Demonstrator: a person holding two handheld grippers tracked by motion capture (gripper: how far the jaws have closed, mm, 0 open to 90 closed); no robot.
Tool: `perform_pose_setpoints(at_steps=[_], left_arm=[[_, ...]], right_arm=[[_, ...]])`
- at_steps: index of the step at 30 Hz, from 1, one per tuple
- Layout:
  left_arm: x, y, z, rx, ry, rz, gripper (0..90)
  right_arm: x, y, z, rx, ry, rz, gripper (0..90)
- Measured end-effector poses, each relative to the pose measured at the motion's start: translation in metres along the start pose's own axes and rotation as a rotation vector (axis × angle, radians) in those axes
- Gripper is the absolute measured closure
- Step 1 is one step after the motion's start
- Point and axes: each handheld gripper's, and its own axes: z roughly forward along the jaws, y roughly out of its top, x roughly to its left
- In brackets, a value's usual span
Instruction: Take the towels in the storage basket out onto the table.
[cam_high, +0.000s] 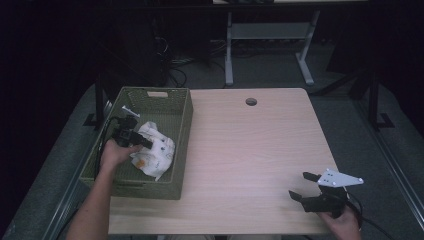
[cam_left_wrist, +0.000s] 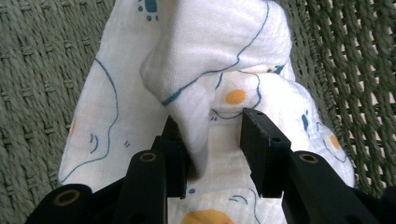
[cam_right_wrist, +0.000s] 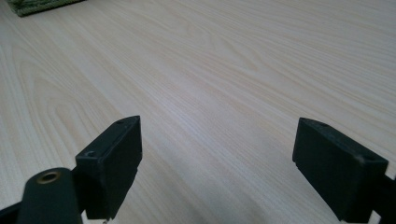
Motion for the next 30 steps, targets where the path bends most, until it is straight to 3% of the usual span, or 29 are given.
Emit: perform_pose_setpoints(at_steps=[11, 20, 28, 30], left_arm=[[-0.003, -0.002, 0.0, 0.03, 0.048, 0.057, 85.9], [-0.01, -0.004, -0.005, 0.025, 0.08, 0.092, 87.4], [-0.015, -0.007, -0.022, -0.031, 0.019, 0.105, 87.4], [-0.016, -0.01, -0.03, -0.098, -0.039, 0.085, 87.4]], right_arm=[[0.0, 0.0, 0.0, -0.001, -0.002, 0.002, 15.3], [0.0, 0.0, 0.0, -0.002, -0.002, 0.002, 15.3], [0.0, 0.0, 0.0, -0.004, -0.003, 0.005, 15.3], [0.0, 0.0, 0.0, -0.003, -0.002, 0.005, 15.3]])
